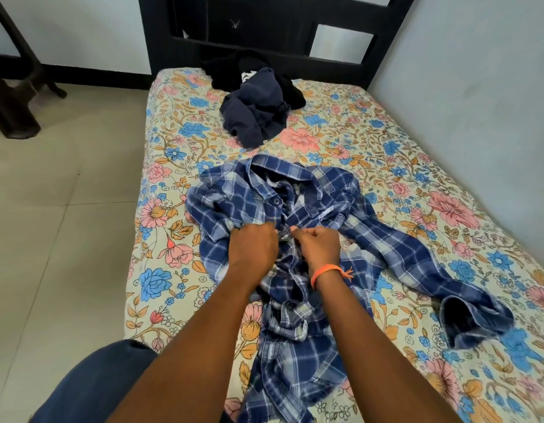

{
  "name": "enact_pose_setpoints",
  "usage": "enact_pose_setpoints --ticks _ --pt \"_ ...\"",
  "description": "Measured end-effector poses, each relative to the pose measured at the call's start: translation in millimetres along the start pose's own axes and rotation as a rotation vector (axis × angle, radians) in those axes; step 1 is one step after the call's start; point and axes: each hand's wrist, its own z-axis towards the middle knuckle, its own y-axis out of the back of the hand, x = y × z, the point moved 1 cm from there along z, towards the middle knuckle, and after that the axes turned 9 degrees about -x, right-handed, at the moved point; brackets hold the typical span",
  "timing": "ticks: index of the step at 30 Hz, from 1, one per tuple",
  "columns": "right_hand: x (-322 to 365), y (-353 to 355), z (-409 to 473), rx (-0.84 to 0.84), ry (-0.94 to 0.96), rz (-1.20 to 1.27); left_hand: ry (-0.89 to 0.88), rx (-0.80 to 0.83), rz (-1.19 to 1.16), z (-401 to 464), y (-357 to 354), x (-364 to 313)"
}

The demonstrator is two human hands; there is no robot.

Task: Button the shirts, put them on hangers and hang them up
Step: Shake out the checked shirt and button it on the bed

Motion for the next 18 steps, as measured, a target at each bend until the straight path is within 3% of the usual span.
enact_pose_setpoints --ticks 10,18 --pt "-2 -7 3 0.01 -0.262 0.29 0.285 0.039 -0.327 14 -12 -4" --pt "2 -11 -20 -0.013 -0.116 0.272 0.365 0.045 -0.454 3 -7 -7"
